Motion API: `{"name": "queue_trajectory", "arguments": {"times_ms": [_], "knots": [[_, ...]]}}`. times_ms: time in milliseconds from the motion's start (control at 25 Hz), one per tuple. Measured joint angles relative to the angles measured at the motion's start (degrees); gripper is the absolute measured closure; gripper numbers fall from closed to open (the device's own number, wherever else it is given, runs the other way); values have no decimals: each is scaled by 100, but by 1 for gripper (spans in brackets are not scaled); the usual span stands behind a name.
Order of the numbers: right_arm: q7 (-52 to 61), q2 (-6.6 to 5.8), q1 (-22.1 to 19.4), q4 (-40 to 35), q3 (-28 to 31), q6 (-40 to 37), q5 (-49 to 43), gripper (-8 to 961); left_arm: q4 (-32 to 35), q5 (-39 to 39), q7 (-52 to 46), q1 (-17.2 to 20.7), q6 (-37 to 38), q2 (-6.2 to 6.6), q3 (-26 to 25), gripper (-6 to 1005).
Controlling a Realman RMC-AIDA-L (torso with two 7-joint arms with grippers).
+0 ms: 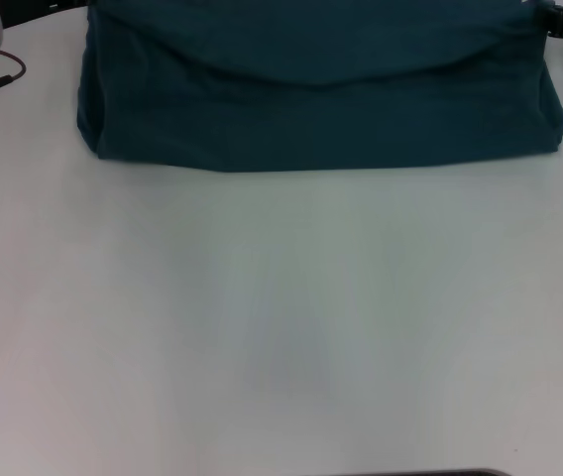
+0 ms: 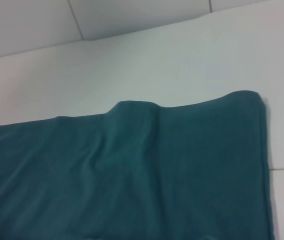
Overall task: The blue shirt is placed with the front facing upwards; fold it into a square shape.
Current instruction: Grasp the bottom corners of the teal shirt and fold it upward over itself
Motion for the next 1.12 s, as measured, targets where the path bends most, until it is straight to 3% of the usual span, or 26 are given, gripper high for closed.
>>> {"name": "queue_trajectory", "arguments": {"times_ms": [200, 320, 840, 1080, 1120], "knots": [[-58, 31, 22, -5, 1, -77, 4, 868, -118, -5, 1, 21, -161, -103, 6, 916], [-68, 40, 37, -1, 0, -110, 8, 753, -125, -5, -15, 26, -256, -105, -10, 901], [-64, 70, 105, 93, 6, -586, 24, 425, -254, -207, -3, 100, -580, -121, 13, 442], [-85, 83, 42, 133, 15, -587, 187, 375, -456, -207, -39, 247, -353, -149, -17, 227], [-87, 81, 12, 146, 15, -523, 220, 375, -510, -231, -39, 298, -254, -156, -19, 228]]}}
